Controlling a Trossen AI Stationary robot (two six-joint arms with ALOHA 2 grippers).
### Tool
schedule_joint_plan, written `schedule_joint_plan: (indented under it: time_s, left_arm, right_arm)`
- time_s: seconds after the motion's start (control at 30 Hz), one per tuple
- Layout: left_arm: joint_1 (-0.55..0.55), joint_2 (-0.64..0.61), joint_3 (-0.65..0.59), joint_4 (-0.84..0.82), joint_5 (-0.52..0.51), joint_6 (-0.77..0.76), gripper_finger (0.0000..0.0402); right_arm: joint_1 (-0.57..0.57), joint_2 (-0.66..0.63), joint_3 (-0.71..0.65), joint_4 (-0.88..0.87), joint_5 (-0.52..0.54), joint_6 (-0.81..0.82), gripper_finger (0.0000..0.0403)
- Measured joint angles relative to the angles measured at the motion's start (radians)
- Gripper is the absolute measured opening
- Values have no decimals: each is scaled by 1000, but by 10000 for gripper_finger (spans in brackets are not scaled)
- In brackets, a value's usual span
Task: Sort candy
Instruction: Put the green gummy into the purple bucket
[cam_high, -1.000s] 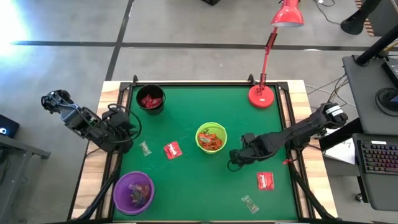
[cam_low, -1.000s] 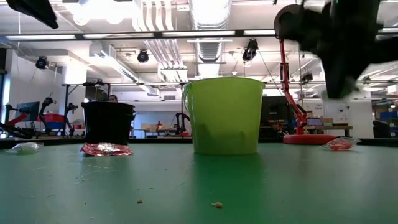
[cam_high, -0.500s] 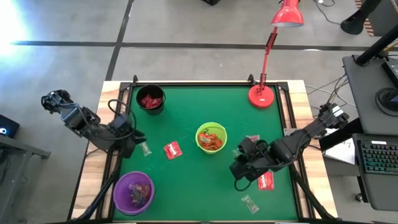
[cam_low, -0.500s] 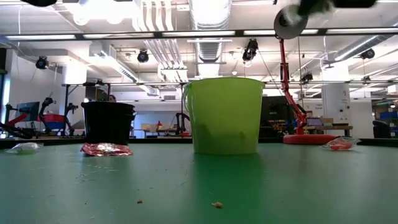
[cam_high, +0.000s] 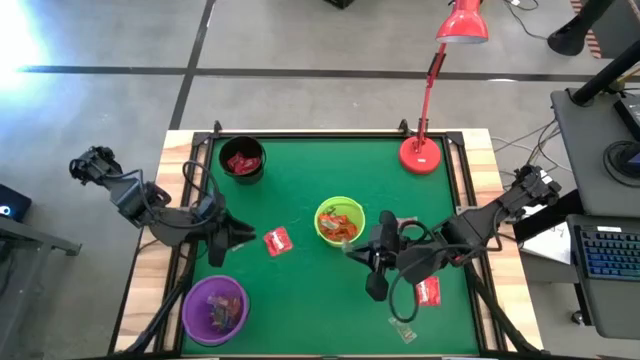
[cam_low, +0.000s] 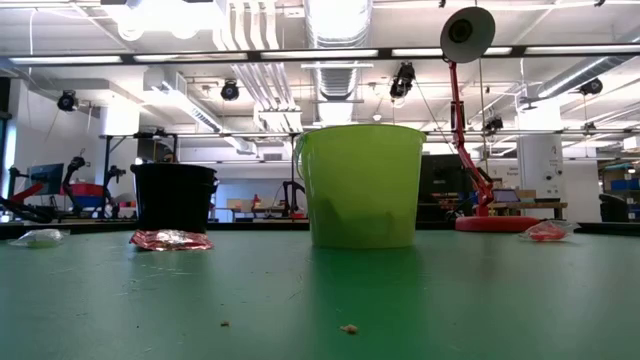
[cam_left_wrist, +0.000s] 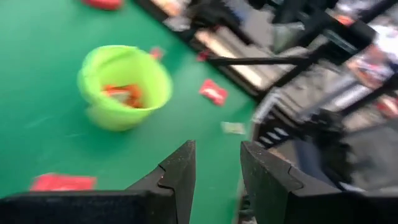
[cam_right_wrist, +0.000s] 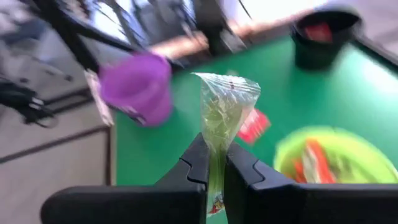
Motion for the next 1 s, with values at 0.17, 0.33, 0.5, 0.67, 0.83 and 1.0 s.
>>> schedule_joint_plan:
  time_s: [0.17, 0.33, 0.5, 0.67, 0.83, 1.0]
  left_arm:
    - [1, 59, 2, 180, 60, 108, 125]
    - [13, 131, 3, 243, 28, 126, 162]
    - [41, 203, 3, 349, 32, 173, 173]
    - [58, 263, 3, 505, 57, 268, 167]
    - [87, 310, 4, 586, 112, 332, 164]
    - [130, 340, 3, 655, 178, 363, 164]
  right_arm:
    - [-7, 0, 16, 142, -27, -129, 13]
    - [-23, 9, 16, 201, -82, -158, 13]
    - [-34, 53, 16, 264, -108, -210, 13]
    - [-44, 79, 16, 289, -132, -210, 13]
    - [-62, 108, 16, 325, -150, -210, 13]
    - [-79, 134, 16, 363, -208, -209, 13]
